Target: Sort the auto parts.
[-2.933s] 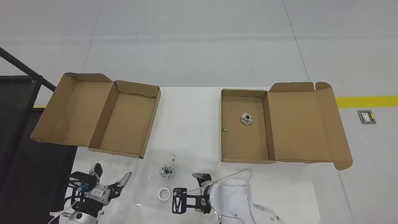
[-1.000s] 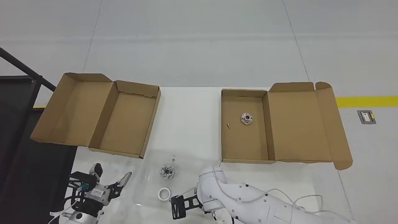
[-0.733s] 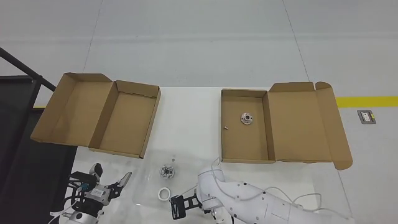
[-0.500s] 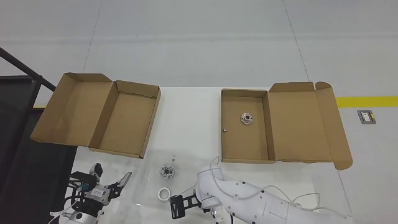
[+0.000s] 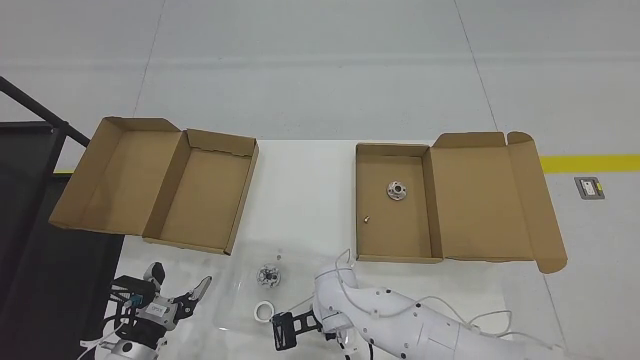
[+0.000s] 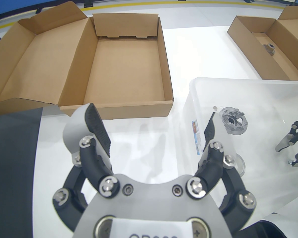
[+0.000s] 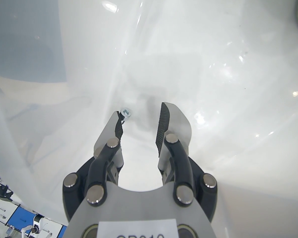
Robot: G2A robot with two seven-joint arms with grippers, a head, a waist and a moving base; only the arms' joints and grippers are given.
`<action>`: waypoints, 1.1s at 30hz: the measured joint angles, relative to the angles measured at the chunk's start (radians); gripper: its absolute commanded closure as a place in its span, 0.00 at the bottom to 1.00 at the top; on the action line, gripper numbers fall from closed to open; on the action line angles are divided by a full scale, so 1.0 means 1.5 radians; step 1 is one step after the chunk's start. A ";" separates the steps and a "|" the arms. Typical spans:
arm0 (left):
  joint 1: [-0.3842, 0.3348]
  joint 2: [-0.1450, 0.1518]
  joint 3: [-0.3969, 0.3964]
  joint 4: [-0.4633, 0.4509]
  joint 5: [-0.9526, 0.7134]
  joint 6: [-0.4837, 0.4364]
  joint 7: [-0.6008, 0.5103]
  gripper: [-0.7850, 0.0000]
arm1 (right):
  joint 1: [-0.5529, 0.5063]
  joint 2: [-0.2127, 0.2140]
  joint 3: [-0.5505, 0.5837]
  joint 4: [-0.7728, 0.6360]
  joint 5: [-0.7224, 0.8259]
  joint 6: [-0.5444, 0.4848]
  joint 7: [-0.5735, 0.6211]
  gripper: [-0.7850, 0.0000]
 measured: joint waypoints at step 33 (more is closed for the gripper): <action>0.000 0.000 0.000 0.000 0.000 0.000 0.000 0.00 | -0.139 0.131 0.235 -0.203 -0.149 0.054 -0.336 1.00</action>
